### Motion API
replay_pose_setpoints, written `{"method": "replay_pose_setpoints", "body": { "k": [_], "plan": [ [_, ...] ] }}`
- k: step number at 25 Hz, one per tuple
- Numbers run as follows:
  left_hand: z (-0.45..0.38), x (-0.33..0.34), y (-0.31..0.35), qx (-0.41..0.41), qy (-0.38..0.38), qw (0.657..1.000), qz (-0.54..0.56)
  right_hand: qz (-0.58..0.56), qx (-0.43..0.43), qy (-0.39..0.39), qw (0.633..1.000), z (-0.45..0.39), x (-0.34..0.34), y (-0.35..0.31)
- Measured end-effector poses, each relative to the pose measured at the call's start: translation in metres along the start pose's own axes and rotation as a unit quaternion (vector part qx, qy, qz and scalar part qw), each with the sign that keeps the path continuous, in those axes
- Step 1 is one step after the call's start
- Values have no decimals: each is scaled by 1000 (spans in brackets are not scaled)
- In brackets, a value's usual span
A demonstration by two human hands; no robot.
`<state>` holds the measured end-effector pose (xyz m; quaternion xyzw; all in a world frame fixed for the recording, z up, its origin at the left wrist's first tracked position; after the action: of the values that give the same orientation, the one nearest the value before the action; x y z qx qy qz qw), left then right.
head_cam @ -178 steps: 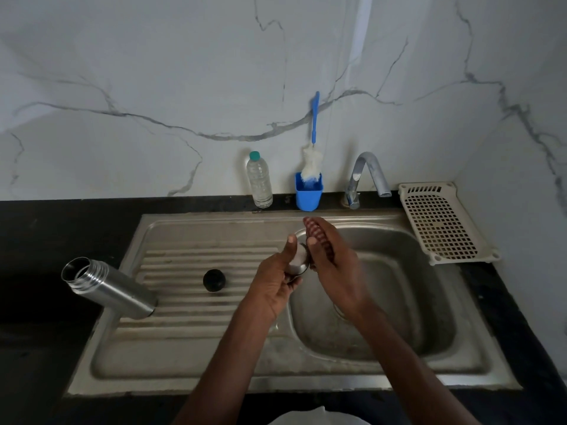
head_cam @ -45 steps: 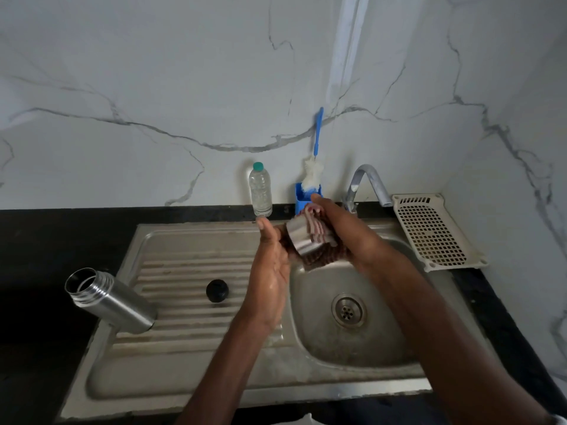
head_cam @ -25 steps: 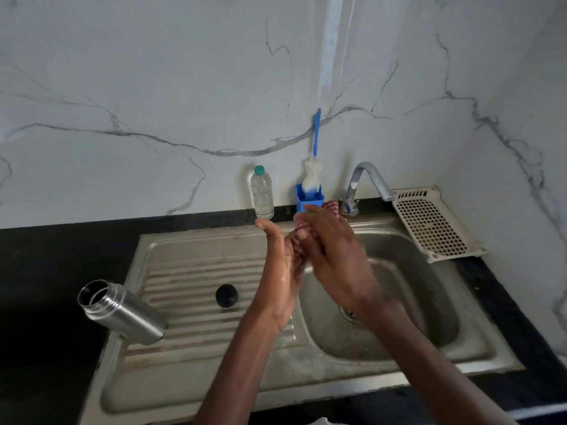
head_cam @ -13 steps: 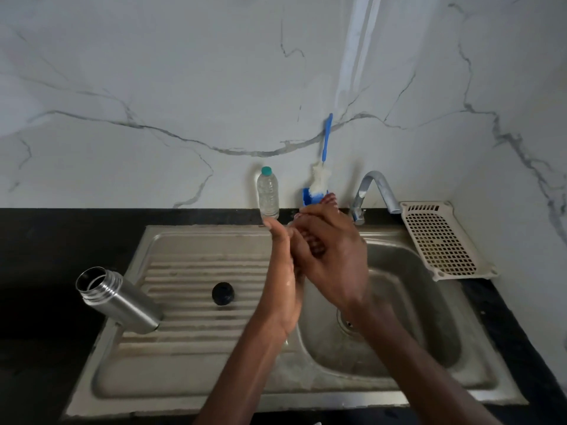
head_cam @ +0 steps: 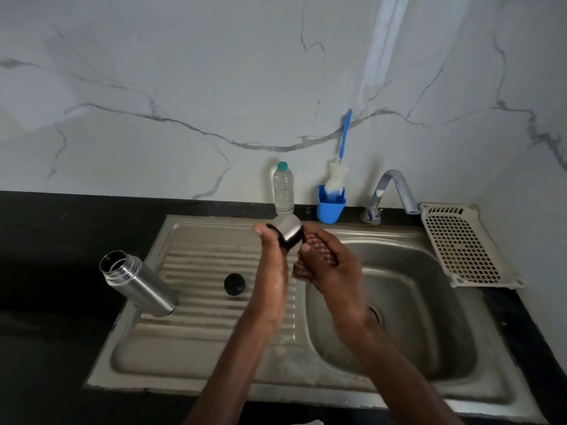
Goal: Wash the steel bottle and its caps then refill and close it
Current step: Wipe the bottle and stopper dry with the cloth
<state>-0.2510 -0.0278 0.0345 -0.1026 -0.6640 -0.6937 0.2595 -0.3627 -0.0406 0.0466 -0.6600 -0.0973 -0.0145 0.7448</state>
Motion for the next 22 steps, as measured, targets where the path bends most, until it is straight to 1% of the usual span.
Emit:
{"method": "replay_pose_setpoints", "body": {
  "k": [1,2,3,4,5,6,7,8,11,13,14,16,18,20,22],
  "plan": [
    [-2,-15,0,2,6,999,-53,-8,31,-12,999,1,-3,1],
    [-4,-35,-2,8,16,993,-116,-39,84,-21,996,1,-5,3],
    [-3,-54,-5,25,30,981,-188,-95,156,-33,983,1,-8,6],
    [-2,-74,-10,51,64,960,-269,-165,227,-54,958,0,-10,10],
    [0,-93,-16,76,105,927,-352,-228,273,-80,931,-1,-11,14],
    [2,-112,-23,91,148,890,-422,-275,298,-102,908,-1,-10,19],
    [5,-131,-30,92,180,856,-475,-307,315,-108,892,0,-9,25],
    [7,-147,-36,82,196,827,-520,-331,325,-117,878,1,-8,31],
    [22,-188,-55,46,213,743,-633,-363,343,-181,847,15,5,49],
    [32,-208,-65,56,215,702,-677,-370,337,-223,836,24,17,56],
    [35,-214,-68,65,212,689,-690,-368,337,-234,834,27,24,57],
    [39,-222,-73,75,196,670,-712,-357,343,-231,838,29,36,58],
    [40,-229,-79,50,182,651,-735,-338,355,-209,846,30,46,61],
    [40,-235,-84,21,170,645,-745,-329,379,-176,847,33,50,68],
    [39,-238,-86,18,153,646,-747,-327,388,-153,848,36,52,75]
  ]
}}
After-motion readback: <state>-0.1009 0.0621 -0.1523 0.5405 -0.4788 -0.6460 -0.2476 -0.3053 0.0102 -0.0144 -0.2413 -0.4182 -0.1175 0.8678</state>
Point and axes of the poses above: each hand's wrist, its own z-axis away from the middle knuckle, its own x-axis out of the palm, y = z × x, the point moved 1 cm from there along -z, towards the middle knuckle, and after that the axes turned 6 degrees about z, right-handed, at the moved point
